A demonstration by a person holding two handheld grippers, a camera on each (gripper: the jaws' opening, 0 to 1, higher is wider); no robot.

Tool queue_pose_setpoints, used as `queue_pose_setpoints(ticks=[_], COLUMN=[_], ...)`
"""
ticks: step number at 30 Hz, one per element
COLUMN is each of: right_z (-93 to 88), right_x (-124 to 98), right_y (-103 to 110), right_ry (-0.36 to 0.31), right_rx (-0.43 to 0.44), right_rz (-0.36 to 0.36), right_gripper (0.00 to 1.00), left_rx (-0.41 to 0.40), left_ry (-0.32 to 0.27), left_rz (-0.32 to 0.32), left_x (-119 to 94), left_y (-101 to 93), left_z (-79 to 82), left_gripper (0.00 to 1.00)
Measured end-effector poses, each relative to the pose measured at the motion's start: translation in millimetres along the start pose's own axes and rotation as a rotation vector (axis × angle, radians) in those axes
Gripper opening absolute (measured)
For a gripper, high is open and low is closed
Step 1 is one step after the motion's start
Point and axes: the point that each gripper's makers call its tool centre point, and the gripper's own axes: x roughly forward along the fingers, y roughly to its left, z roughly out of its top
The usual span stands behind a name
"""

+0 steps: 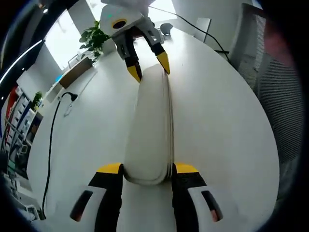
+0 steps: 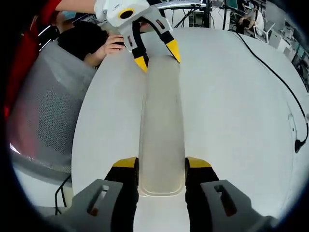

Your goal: Arrange the utensils inside the cutlery case until each visible utensil rests in its matching compartment.

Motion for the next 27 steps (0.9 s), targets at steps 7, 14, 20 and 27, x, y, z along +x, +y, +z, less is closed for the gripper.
queue_pose_setpoints(ticks=[7,14,20,27], right_z=[-0.6,1.3,3.6,0.3], right_x=[0,2,2,3], right_y=[-6,0,2,2], right_ry=[0.064,0.102,0.102,0.070], right_rx=[-0.100,-0.182,-0.233,-0.147], right_rz=[-0.071,-0.184,-0.262,-0.215], right_gripper=[0.36,0.36,0.36,0.38], left_rx=[-0.020,-0.010,-0.059,-0.057], left_ry=[-0.004,-0.019,-0.018,0.002], left_rz=[0.015,0.035,0.016,0.002], left_x=[0,-1,-3,-2], left_y=[0.6,2.3,3.3,5.4], left_z=[-0.3,0.9,-2.5,-2.5], left_gripper=[0.41,0.40,0.40,0.40])
